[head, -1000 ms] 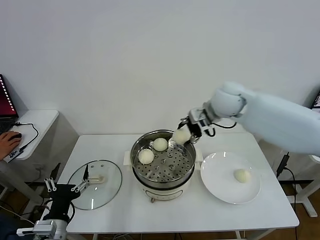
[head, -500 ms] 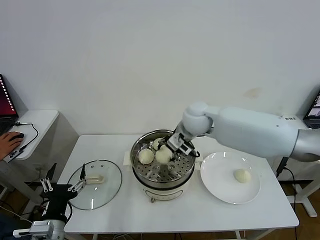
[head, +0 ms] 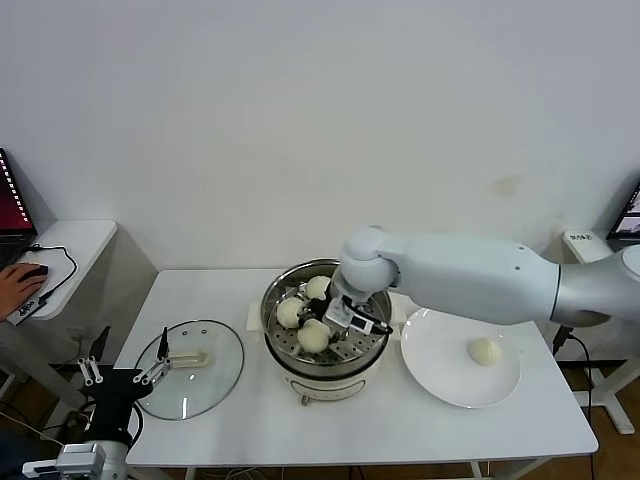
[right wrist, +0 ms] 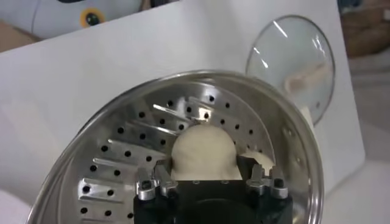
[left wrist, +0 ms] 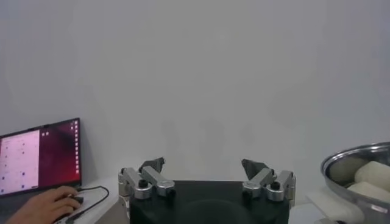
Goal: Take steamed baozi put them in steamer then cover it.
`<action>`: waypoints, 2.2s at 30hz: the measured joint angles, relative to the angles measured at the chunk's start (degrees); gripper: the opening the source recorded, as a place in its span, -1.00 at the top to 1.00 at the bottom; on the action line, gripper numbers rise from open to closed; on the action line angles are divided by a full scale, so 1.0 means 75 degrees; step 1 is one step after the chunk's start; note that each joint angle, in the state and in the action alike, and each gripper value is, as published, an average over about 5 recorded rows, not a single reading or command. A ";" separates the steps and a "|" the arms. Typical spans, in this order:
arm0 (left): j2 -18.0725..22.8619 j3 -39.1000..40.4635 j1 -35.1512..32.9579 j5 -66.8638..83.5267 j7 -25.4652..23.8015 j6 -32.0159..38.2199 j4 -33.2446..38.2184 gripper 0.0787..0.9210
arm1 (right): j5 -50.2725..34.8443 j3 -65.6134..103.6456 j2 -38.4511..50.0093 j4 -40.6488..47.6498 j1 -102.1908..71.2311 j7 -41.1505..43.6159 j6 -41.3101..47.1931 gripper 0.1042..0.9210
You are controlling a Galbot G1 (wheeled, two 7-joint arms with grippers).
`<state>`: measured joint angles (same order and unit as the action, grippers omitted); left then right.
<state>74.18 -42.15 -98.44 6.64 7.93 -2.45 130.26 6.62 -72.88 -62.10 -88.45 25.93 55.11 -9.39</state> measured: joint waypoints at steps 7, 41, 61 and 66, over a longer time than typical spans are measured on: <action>-0.0012 0.0023 0.0024 0.0000 0.0000 0.0001 0.0000 -0.77 | 0.0059 0.0031 0.0098 -0.0087 0.0097 0.0010 -0.0136 -0.75; -0.0525 0.0343 0.0276 -0.0028 -0.0018 -0.0028 -0.0145 -0.77 | -0.1117 0.2091 0.4472 -0.0185 -0.1099 0.0100 0.3266 -0.76; -0.0540 0.0343 0.0214 -0.0079 -0.0021 -0.0064 -0.0209 -0.77 | 0.0190 0.3918 0.4704 0.1044 -0.4145 -0.0039 0.3392 -0.76; -0.0533 0.0308 0.0194 -0.0070 -0.0022 -0.0064 -0.0213 -0.77 | 0.0356 0.4276 0.4454 0.1479 -0.4578 -0.0154 0.3350 -0.76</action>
<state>70.18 -39.84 -96.99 6.12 7.77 -2.94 128.66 9.29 -40.81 -28.69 -77.36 -8.41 53.95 15.73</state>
